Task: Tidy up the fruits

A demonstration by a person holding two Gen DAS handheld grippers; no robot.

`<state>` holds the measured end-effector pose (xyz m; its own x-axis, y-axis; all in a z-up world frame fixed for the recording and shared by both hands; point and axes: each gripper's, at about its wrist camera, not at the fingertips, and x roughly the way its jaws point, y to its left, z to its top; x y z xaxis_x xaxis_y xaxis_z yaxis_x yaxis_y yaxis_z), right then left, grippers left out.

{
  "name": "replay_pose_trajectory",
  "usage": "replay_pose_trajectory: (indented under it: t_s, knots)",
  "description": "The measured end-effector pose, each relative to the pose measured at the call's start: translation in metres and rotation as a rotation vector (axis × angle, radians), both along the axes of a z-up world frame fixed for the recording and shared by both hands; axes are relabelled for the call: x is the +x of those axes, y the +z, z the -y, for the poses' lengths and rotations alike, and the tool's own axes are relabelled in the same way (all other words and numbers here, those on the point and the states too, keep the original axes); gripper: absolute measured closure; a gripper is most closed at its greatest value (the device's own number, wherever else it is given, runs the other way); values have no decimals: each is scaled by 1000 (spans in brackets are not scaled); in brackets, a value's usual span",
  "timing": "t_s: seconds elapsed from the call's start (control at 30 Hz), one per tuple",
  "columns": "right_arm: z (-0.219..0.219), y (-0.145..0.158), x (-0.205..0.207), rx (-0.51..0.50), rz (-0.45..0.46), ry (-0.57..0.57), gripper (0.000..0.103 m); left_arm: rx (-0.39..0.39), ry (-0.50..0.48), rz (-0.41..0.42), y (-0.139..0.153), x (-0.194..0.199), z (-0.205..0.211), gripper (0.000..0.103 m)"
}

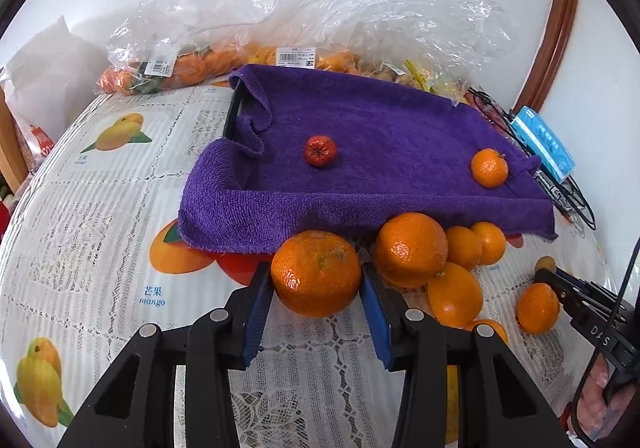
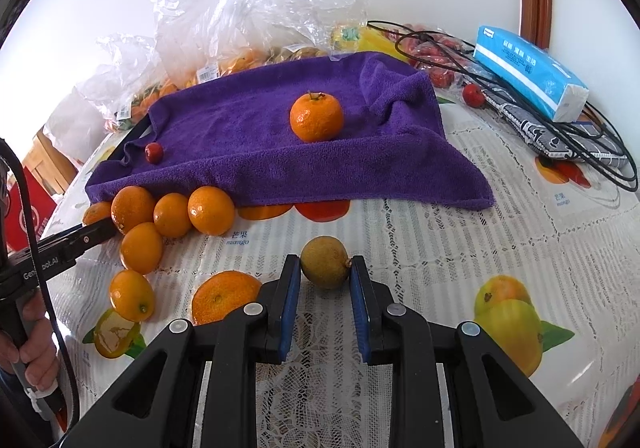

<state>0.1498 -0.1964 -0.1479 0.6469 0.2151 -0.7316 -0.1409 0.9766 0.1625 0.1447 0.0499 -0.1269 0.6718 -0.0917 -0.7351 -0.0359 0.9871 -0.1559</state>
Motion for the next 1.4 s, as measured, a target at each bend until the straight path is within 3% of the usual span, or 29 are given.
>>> replay_pose_trajectory:
  t_s: [0.47,0.77,1.4]
  knots:
    - [6,28,-19,-10,76,-42,78,-36,-7,32,11,-28,-3,61]
    - [-1,54,-26,-29,131,-34,78,-61,-12,83,37,-49,-1,61]
    - [-19,89,-28,-17,202,14,78,-76,-1,156,74,-46,-5,61]
